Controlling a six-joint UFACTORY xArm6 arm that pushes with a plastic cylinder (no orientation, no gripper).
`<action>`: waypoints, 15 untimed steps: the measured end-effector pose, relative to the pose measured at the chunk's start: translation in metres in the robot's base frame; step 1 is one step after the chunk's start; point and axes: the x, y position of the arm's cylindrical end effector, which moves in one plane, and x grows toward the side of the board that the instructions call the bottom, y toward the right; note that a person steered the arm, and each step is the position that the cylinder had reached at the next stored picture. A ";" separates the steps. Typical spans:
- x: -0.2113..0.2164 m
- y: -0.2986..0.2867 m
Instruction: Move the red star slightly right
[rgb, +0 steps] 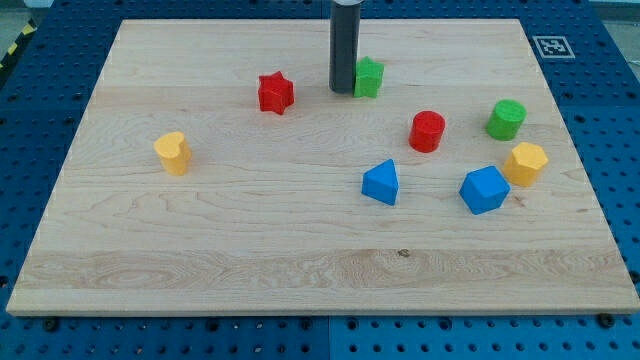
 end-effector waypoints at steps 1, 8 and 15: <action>-0.007 -0.051; 0.023 -0.110; 0.051 -0.084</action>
